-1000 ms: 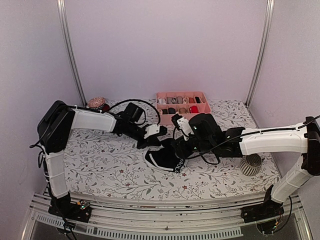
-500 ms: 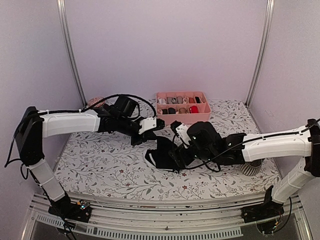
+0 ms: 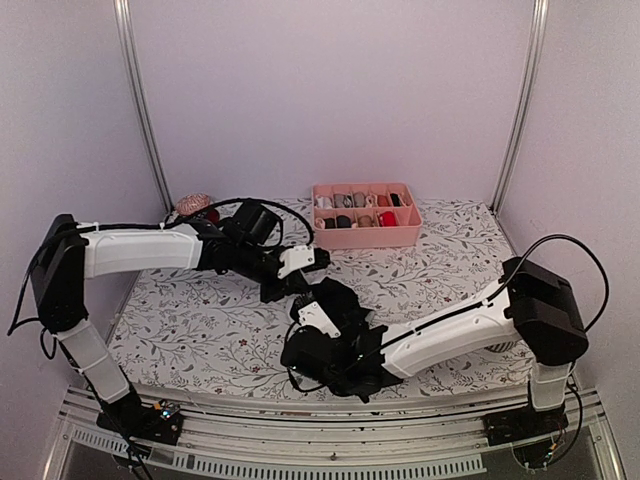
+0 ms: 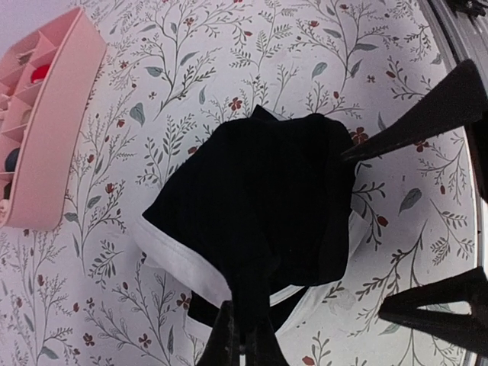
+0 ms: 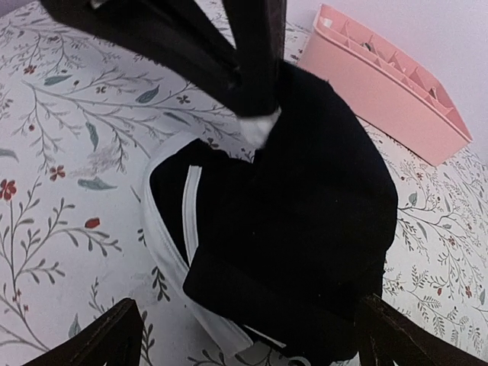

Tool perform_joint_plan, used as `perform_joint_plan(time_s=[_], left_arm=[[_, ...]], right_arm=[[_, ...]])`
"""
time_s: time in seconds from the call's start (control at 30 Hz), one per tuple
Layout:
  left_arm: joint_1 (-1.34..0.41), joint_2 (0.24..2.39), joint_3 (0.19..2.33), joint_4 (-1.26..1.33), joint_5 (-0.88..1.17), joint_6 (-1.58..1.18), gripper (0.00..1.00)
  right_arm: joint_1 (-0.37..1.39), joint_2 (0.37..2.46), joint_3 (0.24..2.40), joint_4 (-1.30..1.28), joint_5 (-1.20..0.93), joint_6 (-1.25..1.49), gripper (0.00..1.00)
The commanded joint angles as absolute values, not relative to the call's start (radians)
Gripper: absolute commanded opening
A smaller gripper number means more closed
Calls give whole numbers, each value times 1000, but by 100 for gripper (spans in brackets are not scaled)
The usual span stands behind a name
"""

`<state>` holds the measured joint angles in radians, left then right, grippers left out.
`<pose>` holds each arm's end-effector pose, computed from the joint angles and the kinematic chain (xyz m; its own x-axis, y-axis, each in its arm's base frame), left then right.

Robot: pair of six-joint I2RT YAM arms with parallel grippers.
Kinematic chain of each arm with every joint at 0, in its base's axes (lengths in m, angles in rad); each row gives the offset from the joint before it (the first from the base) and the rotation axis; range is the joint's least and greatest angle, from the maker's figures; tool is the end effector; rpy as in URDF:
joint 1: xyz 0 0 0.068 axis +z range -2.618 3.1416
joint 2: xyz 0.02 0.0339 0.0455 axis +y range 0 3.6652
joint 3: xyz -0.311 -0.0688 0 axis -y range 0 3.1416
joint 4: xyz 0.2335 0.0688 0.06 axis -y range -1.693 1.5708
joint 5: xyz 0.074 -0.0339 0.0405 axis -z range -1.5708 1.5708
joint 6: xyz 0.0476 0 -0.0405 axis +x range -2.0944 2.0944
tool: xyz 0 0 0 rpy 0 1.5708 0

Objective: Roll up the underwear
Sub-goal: Pick up the underwear from the center of the board.

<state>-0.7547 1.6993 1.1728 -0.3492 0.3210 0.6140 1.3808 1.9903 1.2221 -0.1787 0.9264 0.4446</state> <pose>0.2579 -0.2632 0.2650 0.0021 0.7485 -0.6631 0.9740 0.1487 0.1709 0.1160 0.4015 0.1952 -0.3542 -0.4735 -0.8065 -0.3870 0.8593 -0.3345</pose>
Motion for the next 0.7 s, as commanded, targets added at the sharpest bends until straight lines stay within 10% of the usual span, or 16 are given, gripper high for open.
perform_joint_plan(time_s=[0.0,0.33,0.67], left_arm=[[-788,1651,1244,-443,338,603,0],[-809,1532,1275,-513,387,558,0],[-814,1470,1260,-498,243,559,0]], right_arm=[[1380,2061,1347,-313,1102,674,99],[1364,2190,1496,-489,1237,890,99],[1409,2301,1745,-1364,1280,1562,92]])
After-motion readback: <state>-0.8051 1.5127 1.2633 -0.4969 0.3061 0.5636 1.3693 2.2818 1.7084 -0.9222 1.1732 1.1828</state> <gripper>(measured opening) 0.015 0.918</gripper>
